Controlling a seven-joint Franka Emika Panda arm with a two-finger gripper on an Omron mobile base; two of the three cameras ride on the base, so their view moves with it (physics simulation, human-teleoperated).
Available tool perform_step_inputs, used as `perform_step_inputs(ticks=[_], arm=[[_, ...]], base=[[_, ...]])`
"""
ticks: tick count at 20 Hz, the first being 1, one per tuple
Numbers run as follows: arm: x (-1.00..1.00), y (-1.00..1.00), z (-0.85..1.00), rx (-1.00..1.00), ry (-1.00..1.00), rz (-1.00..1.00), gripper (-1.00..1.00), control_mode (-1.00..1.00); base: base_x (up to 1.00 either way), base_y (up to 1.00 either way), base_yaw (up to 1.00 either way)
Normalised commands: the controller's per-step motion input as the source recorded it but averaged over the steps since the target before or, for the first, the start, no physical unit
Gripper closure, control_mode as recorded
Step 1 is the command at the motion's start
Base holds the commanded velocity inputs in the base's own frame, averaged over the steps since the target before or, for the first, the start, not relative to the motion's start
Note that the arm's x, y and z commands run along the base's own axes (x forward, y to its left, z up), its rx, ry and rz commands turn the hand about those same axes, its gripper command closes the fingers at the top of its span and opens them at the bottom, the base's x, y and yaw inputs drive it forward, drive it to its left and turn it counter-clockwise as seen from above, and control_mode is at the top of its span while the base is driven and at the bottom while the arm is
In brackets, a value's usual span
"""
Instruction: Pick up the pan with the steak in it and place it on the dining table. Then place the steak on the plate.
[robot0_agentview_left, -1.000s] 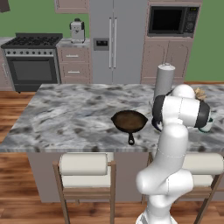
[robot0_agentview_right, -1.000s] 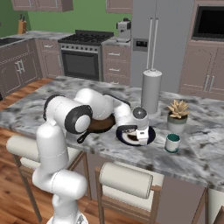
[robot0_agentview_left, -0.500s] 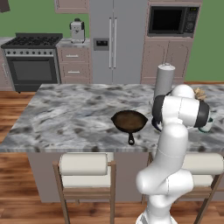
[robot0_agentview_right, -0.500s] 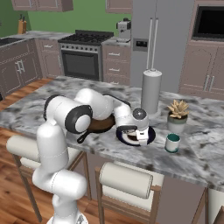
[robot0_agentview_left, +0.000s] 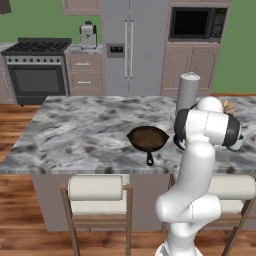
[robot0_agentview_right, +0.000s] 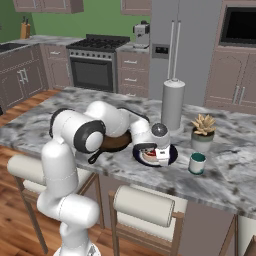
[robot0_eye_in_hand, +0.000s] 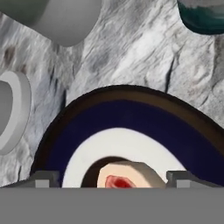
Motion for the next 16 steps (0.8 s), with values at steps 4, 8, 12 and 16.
perform_step_inputs(ticks=[4, 8, 12, 16], arm=[[-0.07, -0.04, 0.35, 0.02, 0.01, -0.03, -1.0, -1.0], [-0.34, 0.14, 0.72, 0.0, 0.0, 0.02, -1.0, -1.0], [-0.47, 0.52, 0.62, -0.01, 0.0, 0.1, -1.0, -1.0], [-0.39, 0.8, 0.43, -0.03, 0.0, 0.12, -1.0, -1.0]], base=[[0.0, 0.0, 0.0], [0.0, 0.0, 0.0], [0.0, 0.0, 0.0], [0.0, 0.0, 0.0]])
